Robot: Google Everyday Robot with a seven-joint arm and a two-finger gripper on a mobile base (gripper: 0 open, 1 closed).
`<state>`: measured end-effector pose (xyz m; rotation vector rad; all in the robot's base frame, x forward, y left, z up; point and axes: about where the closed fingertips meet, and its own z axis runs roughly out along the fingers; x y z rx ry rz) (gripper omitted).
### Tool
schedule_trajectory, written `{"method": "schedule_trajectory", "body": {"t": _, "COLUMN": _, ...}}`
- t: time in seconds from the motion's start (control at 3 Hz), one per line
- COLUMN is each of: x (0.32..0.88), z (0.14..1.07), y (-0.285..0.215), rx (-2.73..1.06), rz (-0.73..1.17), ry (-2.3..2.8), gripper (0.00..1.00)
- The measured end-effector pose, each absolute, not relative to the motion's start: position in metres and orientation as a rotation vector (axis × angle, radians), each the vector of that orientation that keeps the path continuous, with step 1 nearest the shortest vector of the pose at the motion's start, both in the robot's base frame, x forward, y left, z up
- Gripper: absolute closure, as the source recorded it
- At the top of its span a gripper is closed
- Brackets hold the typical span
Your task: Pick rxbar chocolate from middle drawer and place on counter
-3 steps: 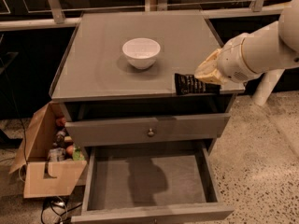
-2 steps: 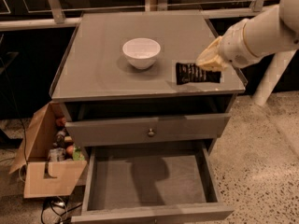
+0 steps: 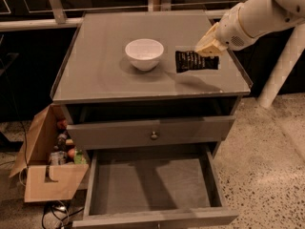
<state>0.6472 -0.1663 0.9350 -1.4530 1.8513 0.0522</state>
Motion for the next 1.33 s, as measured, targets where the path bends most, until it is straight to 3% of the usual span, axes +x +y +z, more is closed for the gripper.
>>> {"method": "schedule_trajectory", "body": {"t": 1.0, "x": 0.692, "z": 0.9, "y": -0.196, "rx": -1.466, "rz": 0.073, "ry": 1.987, "gripper": 1.0}}
{"method": "schedule_trajectory", "body": {"t": 1.33, "x": 0.693, "z": 0.899, "y": -0.197, "rx": -1.465, "rz": 0.073, "ry": 1.989, "gripper": 0.73}}
